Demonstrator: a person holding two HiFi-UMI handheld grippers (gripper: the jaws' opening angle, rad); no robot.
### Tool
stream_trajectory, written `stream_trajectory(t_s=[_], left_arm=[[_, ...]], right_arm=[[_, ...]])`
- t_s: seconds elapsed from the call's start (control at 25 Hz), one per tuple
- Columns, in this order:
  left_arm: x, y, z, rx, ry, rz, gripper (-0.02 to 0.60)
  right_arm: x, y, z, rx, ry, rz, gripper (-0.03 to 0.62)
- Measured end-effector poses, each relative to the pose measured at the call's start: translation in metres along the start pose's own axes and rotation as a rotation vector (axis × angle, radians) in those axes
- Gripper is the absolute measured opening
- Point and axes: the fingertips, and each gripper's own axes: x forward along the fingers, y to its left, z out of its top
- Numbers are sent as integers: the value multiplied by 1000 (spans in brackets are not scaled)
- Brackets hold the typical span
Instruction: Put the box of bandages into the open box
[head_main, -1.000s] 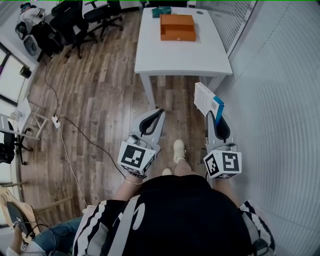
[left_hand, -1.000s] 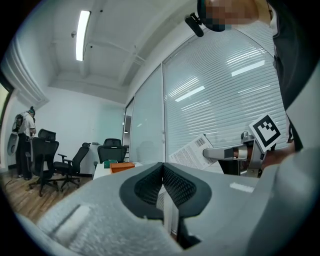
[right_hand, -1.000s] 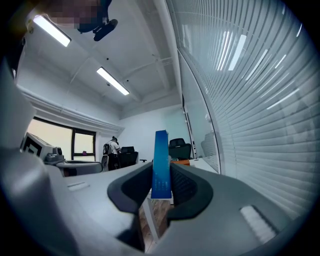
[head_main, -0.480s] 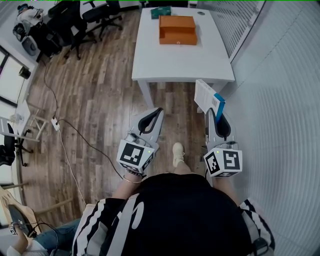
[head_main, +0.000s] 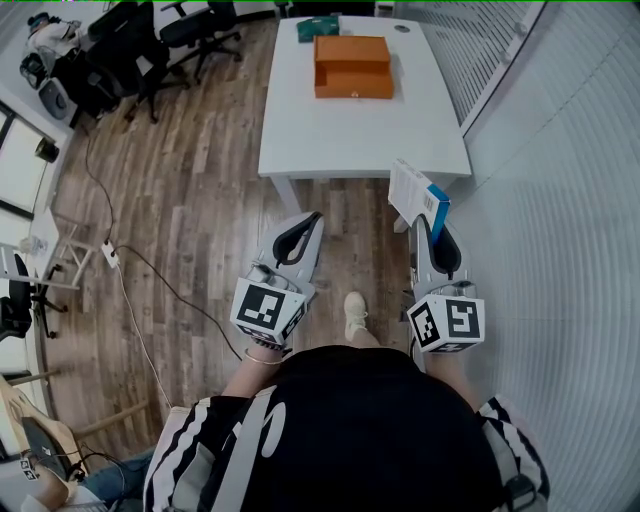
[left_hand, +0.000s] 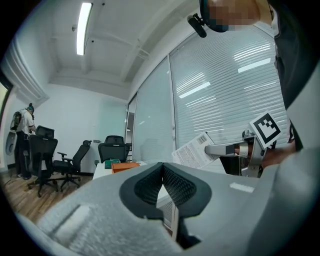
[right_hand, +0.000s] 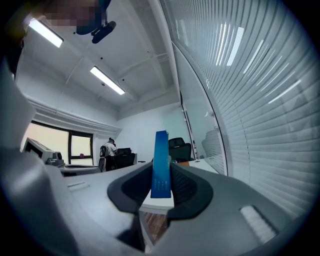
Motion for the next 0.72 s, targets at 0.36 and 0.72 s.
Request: stream_trajectory(t_s=[0.36,0.72], left_arm=[[34,24,8,0,-2,24,2],[67,36,12,-8,-6,36,2]], right_arm=[[44,-17,5,11,13,18,81],[76,-36,12,16,11,37,81]])
